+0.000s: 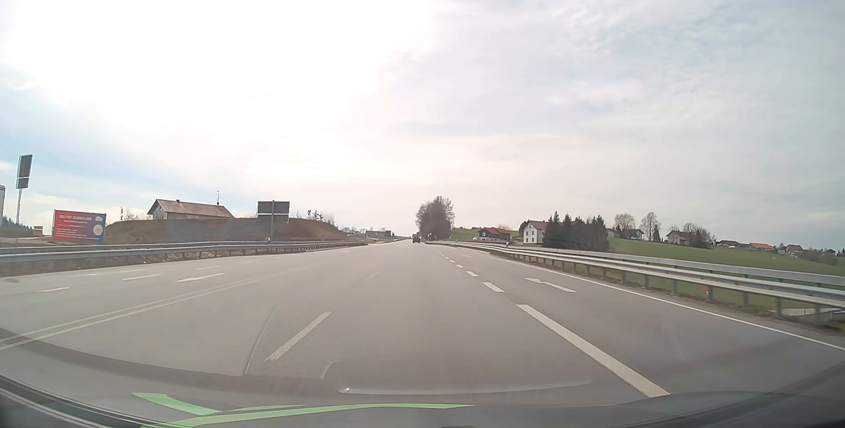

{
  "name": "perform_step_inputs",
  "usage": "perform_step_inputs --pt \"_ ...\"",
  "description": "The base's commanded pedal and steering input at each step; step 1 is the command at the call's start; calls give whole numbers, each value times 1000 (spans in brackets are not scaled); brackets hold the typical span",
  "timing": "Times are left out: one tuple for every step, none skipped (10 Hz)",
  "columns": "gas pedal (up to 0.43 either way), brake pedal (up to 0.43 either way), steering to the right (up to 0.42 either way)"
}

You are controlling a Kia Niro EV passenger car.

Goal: Follow the waypoints while adhering to traffic rules and regulations

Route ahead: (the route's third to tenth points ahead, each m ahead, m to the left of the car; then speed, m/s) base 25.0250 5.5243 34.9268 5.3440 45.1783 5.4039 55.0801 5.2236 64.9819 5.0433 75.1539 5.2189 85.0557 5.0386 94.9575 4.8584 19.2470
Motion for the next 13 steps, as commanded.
perform_step_inputs --pt "311 0 1" --pt "311 0 1" --pt "311 0 2" --pt "311 0 1" --pt "311 0 1" --pt "311 0 1" --pt "311 0 2" --pt "311 0 1" --pt "311 0 1" --pt "311 0 1" --pt "311 0 1" --pt "311 0 2" --pt "311 0 2"
